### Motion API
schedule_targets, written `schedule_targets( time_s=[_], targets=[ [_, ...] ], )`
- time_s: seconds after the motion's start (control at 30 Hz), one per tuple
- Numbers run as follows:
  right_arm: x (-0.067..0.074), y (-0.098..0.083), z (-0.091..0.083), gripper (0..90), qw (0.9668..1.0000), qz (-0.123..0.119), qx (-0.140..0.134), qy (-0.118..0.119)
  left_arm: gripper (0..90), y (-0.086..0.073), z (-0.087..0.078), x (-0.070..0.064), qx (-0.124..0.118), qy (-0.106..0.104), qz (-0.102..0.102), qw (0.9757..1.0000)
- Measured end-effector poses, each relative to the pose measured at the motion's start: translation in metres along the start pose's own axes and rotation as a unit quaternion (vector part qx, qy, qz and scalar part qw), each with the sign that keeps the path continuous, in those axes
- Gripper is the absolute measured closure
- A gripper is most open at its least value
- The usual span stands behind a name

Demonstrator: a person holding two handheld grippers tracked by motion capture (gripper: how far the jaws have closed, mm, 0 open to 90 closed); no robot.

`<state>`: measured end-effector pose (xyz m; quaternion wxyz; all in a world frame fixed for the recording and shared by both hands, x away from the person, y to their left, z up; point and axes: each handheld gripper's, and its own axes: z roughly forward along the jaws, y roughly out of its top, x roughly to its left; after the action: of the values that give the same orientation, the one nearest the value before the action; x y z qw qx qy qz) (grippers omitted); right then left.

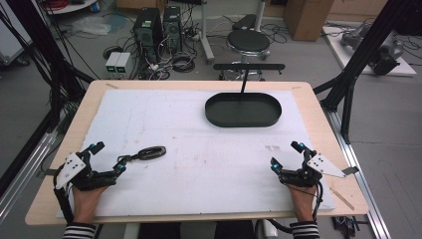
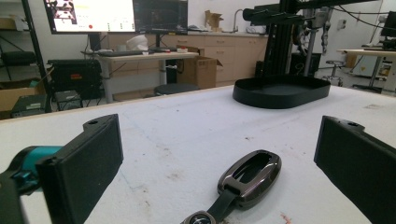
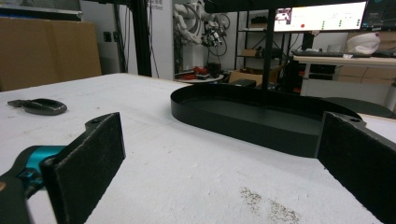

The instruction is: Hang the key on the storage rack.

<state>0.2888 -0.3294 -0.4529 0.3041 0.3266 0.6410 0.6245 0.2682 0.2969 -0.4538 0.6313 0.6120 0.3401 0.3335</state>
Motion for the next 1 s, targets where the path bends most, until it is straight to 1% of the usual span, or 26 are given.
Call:
schedule_targets(
  time_s=[0.13, 0.3, 0.37, 0.43, 0.53, 0.6, 0.67, 0.7, 0.77, 0.8, 0.83, 0.87, 0.9, 0.97, 1.0],
  targets=[
    [0.000, 0.000, 0.000, 0.5, 1.0000, -0.002, -0.001, 0.000, 1.7, 0.000, 0.000, 0.000, 0.001, 0.000, -0.001, 1.0000],
    [0.000, 0.000, 0.000, 0.5, 1.0000, 0.000, -0.001, 0.000, 1.7, 0.000, 0.000, 0.000, 0.002, -0.001, 0.004, 1.0000],
    [0.000, 0.000, 0.000, 0.5, 1.0000, -0.001, -0.001, 0.000, 1.7, 0.000, 0.000, 0.000, 0.002, 0.000, -0.001, 1.0000],
    [0.000, 0.000, 0.000, 0.5, 1.0000, -0.002, -0.001, 0.001, 1.7, 0.000, 0.000, 0.001, 0.003, 0.000, -0.001, 1.0000],
    [0.000, 0.000, 0.000, 0.5, 1.0000, 0.000, -0.001, -0.001, 1.7, 0.000, 0.000, 0.001, 0.000, -0.005, -0.003, 1.0000],
    [0.000, 0.000, 0.000, 0.5, 1.0000, -0.004, -0.001, 0.000, 1.7, 0.000, 0.000, 0.001, -0.001, -0.007, -0.005, 1.0000],
    [0.000, 0.000, 0.000, 0.5, 1.0000, -0.002, 0.000, -0.001, 1.7, 0.002, 0.000, 0.004, 0.011, -0.009, -0.012, 0.9998],
    [0.000, 0.000, 0.000, 0.5, 1.0000, -0.002, 0.000, 0.000, 1.7, 0.003, 0.000, 0.005, 0.015, -0.012, -0.014, 0.9997],
    [0.000, 0.000, 0.000, 0.5, 1.0000, -0.002, 0.000, 0.000, 1.7, 0.009, -0.001, 0.010, 0.016, -0.020, -0.012, 0.9996],
    [0.000, 0.000, 0.000, 0.5, 1.0000, -0.001, 0.000, 0.001, 1.7, 0.012, 0.000, 0.012, 0.016, -0.028, -0.011, 0.9994],
    [0.000, 0.000, 0.000, 0.5, 1.0000, -0.004, -0.002, 0.000, 1.7, 0.012, 0.000, 0.012, 0.016, -0.028, -0.011, 0.9994],
    [0.000, 0.000, 0.000, 0.5, 1.0000, -0.002, 0.000, 0.001, 1.7, 0.019, 0.001, 0.016, 0.029, -0.057, -0.005, 0.9980],
    [0.000, 0.000, 0.000, 0.5, 1.0000, -0.002, 0.000, 0.001, 1.7, 0.023, 0.003, 0.016, 0.039, -0.066, 0.001, 0.9971],
    [0.000, 0.000, 0.000, 0.4, 1.0000, -0.003, 0.000, 0.001, 1.7, 0.031, 0.006, 0.018, 0.062, -0.084, 0.015, 0.9944],
    [0.000, 0.000, 0.000, 0.5, 1.0000, -0.002, 0.000, 0.001, 1.7, 0.036, 0.008, 0.019, 0.071, -0.090, 0.026, 0.9930]
  ],
)
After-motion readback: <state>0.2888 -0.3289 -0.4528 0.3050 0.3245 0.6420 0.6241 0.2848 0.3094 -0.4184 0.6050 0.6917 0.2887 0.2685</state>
